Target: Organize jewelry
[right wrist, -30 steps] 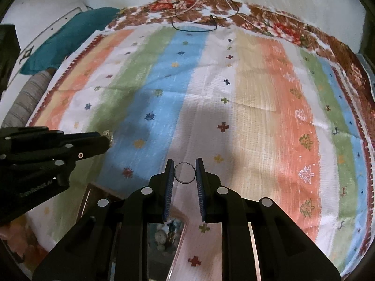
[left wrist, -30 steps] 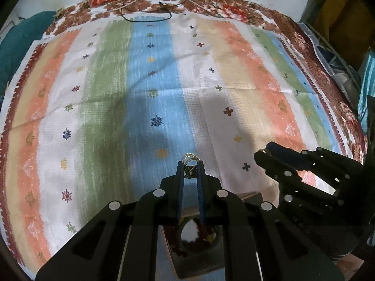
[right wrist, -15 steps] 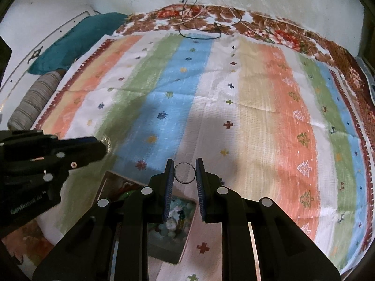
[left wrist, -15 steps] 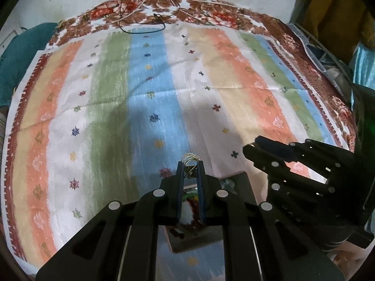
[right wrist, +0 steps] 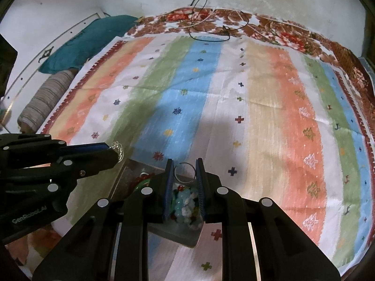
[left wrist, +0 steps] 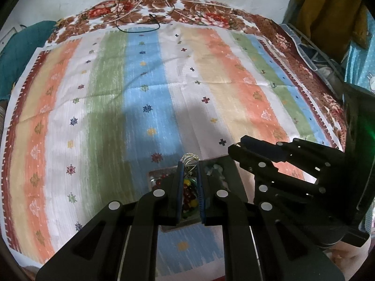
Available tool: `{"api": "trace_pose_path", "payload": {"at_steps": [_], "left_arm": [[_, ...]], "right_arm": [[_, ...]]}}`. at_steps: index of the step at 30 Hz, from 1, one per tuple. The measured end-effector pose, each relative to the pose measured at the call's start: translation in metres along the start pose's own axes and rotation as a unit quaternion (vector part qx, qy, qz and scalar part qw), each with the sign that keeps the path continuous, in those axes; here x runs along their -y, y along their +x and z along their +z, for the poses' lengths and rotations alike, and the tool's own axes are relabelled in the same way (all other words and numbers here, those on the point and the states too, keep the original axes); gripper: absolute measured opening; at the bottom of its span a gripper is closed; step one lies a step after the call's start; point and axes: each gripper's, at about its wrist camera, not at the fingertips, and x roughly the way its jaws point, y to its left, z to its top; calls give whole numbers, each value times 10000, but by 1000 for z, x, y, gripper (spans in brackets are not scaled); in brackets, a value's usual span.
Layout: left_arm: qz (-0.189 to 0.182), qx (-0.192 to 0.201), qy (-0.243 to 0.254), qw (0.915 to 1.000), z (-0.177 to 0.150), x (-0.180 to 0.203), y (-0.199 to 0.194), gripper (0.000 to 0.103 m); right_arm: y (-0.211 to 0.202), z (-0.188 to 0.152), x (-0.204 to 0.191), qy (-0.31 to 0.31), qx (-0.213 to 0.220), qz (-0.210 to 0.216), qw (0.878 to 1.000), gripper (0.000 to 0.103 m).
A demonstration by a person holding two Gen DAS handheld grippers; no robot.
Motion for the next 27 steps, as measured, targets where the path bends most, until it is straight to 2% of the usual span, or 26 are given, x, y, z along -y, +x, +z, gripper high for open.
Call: {"api": "trace_pose_path", "payload": {"at_steps": [6, 8, 9, 10, 15, 17, 19, 23, 27], "left_arm": [[-22, -44, -125, 9999, -6, -2, -2, 11], [-43, -49, -212, 9998, -7, -6, -3, 27], [-46, -33, -242, 9997, -7, -7, -5, 29], [-28, -17, -263, 9996, -8, -8, -6, 29], [-18, 48, -267, 9996, -17, -11, -15, 32], [79, 84, -178, 9998, -22, -9, -18, 38], [56, 102, -155, 9998, -26, -9, -21, 41], [-63, 166, -151, 9997, -34, -8, -30, 55], [-47, 237, -104, 9997, -44, -6, -37, 63]], "right_arm": [[3, -10, -2, 51, -193, 225, 9995, 20], [3, -12, -3, 12, -226, 179, 9996, 24], [2, -13, -2, 11, -202, 155, 9997, 30], [0, -14, -1, 36, -185, 161, 9997, 32], [-12, -19, 3, 34, -50, 41, 10000, 34], [-18, -22, 4, 32, 15, 35, 10000, 38], [-25, -25, 6, 62, 98, 64, 9999, 44], [-37, -32, 6, -23, 220, 16, 9998, 51], [-46, -41, 4, -126, 298, 64, 9995, 57]]}}
